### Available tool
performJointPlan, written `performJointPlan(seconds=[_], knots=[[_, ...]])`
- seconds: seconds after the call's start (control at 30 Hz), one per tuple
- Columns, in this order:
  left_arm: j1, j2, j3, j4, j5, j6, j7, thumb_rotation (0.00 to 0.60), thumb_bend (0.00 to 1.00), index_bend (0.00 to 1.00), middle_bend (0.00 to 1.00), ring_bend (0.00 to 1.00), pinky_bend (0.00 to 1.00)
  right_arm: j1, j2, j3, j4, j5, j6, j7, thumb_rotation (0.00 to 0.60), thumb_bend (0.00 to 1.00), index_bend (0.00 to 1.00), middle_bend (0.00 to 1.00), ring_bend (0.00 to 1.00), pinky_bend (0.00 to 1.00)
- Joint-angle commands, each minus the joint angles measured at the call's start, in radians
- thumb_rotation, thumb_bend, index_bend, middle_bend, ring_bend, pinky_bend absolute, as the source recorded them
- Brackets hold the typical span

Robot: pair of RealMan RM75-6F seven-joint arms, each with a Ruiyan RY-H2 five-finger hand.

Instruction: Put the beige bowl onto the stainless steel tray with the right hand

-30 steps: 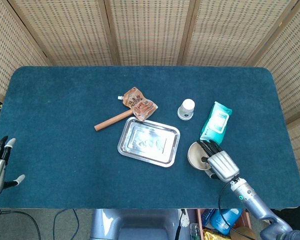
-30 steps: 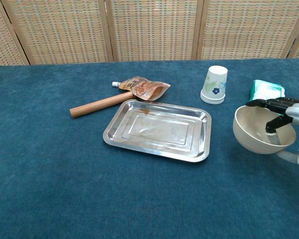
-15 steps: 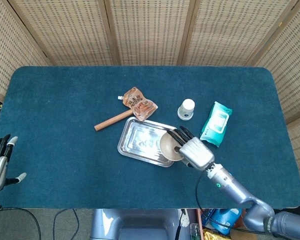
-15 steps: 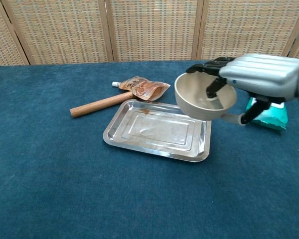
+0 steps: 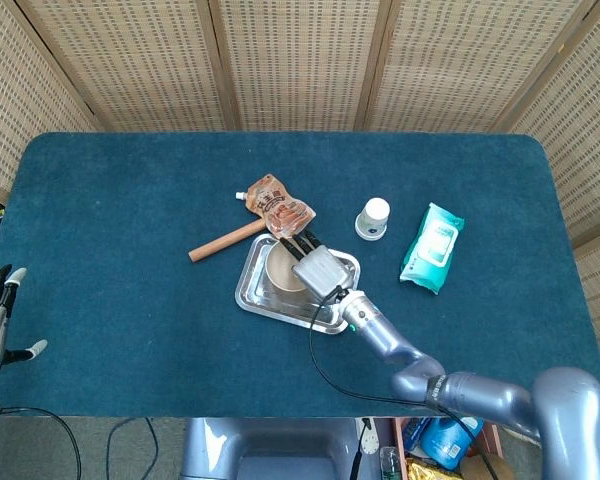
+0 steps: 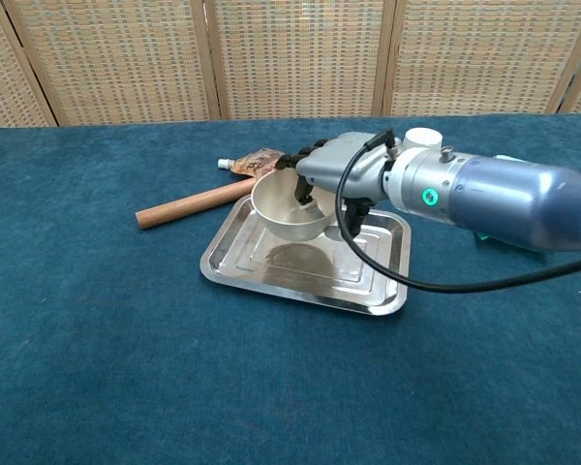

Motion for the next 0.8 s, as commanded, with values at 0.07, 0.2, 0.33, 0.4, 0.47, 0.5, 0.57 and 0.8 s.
performJointPlan(seconds=[0.07, 0.2, 0.33, 0.4, 0.47, 0.5, 0.57, 0.8], knots=[[-0.007, -0.002, -0.004, 0.009, -0.015, -0.01, -0.003, 0.6, 0.0, 0.0, 0.0, 0.0, 0.0, 0.036, -0.055, -0.017, 0.073, 0.051, -0.01, -0.016, 0.6, 0.53, 0.68, 0.0, 0.0, 0.01], [-0.009, -0.004, -0.004, 0.013, -0.021, -0.011, -0.003, 0.6, 0.0, 0.0, 0.0, 0.0, 0.0, 0.037, -0.05, -0.036, 0.083, 0.051, -0.009, 0.008, 0.6, 0.53, 0.68, 0.0, 0.0, 0.01], [-0.011, -0.006, -0.003, 0.013, -0.025, -0.011, 0.001, 0.6, 0.0, 0.0, 0.0, 0.0, 0.0, 0.035, -0.026, -0.055, 0.067, 0.054, -0.008, 0.019, 0.6, 0.35, 0.27, 0.0, 0.0, 0.01], [-0.012, -0.007, -0.001, 0.011, -0.025, -0.01, 0.003, 0.6, 0.0, 0.0, 0.0, 0.0, 0.0, 0.032, -0.013, -0.06, 0.048, 0.073, 0.001, 0.012, 0.6, 0.23, 0.09, 0.0, 0.0, 0.01], [-0.013, -0.008, 0.002, 0.009, -0.022, -0.009, 0.007, 0.6, 0.0, 0.0, 0.0, 0.0, 0.0, 0.014, 0.02, -0.062, -0.029, 0.084, 0.06, -0.007, 0.6, 0.14, 0.0, 0.0, 0.0, 0.01], [-0.013, -0.008, 0.003, 0.008, -0.02, -0.008, 0.008, 0.6, 0.0, 0.0, 0.0, 0.0, 0.0, 0.007, 0.036, -0.065, -0.061, 0.085, 0.081, -0.016, 0.6, 0.13, 0.0, 0.0, 0.0, 0.01], [-0.014, -0.006, 0.004, 0.006, -0.019, -0.007, 0.007, 0.6, 0.0, 0.0, 0.0, 0.0, 0.0, -0.006, 0.073, -0.07, -0.132, 0.087, 0.121, -0.031, 0.6, 0.1, 0.0, 0.0, 0.0, 0.01], [-0.007, 0.006, 0.011, -0.004, 0.005, 0.006, -0.014, 0.6, 0.0, 0.0, 0.0, 0.0, 0.0, -0.138, 0.272, -0.128, -0.412, -0.02, 0.322, 0.003, 0.6, 0.01, 0.0, 0.0, 0.0, 0.0]])
